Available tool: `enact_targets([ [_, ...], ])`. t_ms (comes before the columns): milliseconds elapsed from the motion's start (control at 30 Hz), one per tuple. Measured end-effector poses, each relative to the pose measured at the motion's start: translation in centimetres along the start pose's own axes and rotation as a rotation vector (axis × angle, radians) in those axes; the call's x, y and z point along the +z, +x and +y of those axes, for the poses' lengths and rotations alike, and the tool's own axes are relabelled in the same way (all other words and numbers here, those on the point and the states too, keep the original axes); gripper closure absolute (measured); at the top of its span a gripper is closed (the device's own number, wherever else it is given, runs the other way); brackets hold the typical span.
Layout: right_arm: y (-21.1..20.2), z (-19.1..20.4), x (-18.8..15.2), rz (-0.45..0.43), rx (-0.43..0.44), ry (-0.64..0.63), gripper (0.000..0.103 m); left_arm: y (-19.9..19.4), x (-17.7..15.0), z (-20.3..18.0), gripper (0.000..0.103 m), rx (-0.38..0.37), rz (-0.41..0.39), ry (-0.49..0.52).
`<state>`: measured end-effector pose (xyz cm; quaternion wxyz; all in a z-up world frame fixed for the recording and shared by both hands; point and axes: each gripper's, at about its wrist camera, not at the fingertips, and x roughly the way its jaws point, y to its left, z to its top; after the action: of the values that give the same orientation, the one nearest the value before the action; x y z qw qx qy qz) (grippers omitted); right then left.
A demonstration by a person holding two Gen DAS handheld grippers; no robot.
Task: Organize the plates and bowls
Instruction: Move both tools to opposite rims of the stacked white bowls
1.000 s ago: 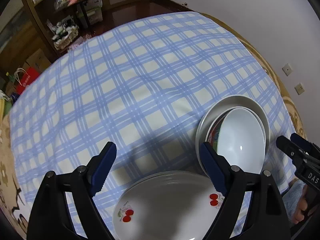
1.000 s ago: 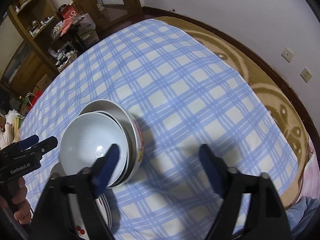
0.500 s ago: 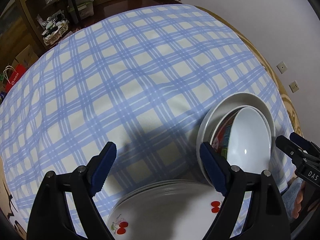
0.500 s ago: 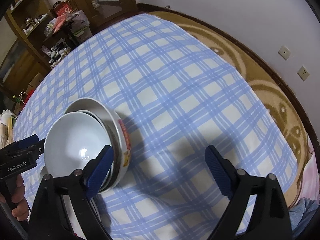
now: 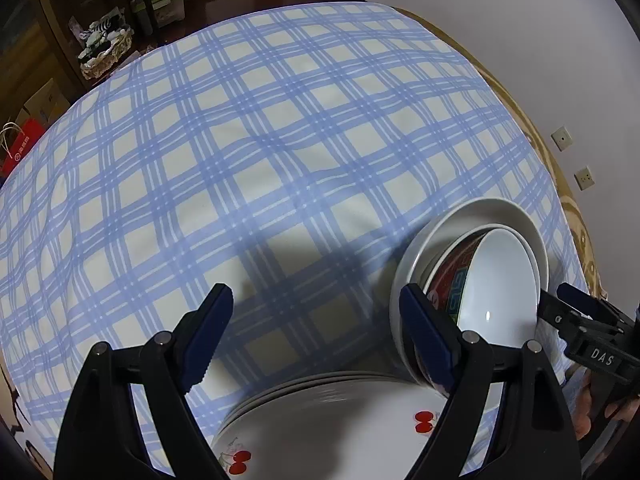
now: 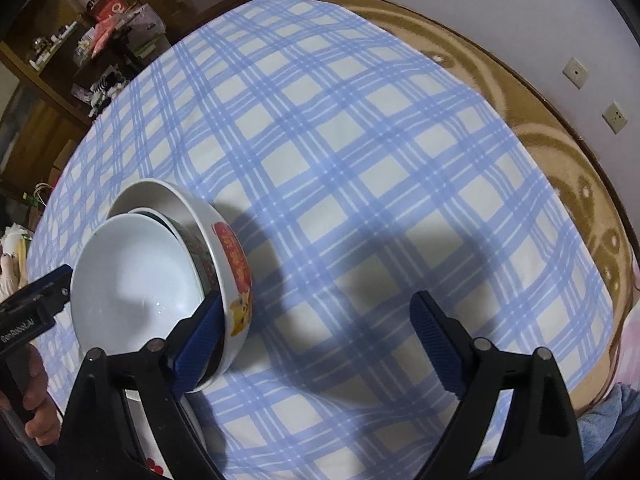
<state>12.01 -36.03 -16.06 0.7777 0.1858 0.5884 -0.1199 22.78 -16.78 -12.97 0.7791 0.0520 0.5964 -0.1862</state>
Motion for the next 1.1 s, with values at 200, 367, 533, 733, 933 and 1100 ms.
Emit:
enact_targets([
  [200,0.18,-0.35,0.09,0.010,0.017,0.013,0.007,-0.07,-0.03,0.15,0.019,-0.023,0.012,0.005],
  [367,0.03,-0.39,0.23,0.007,0.022,0.014,0.007,-0.18,-0.09,-0.08,0.019,-0.004,0.012,0.019],
  [533,-0.01,-0.35,0.12,0.008,0.001,0.012,0.007,-0.26,0.11,-0.37,0.019,-0.021,0.016,0.019],
  [733,-0.12,-0.45,0.11,0.005,-0.015,0.014,0.007,0.23,0.34,-0.36,0.019,-0.038,0.029,0.015],
  [933,-0.26,-0.56,0.02,0.002,-0.009,0.026,0.007,0.42,0.24,-0.13,0.019,-0.046,0.021,-0.007],
  [1100,-0.24,-0.19,0.16,0.004,-0.043,0.026,0.007,0.26,0.25,-0.52,0.019,-0.021,0.005,0.006],
])
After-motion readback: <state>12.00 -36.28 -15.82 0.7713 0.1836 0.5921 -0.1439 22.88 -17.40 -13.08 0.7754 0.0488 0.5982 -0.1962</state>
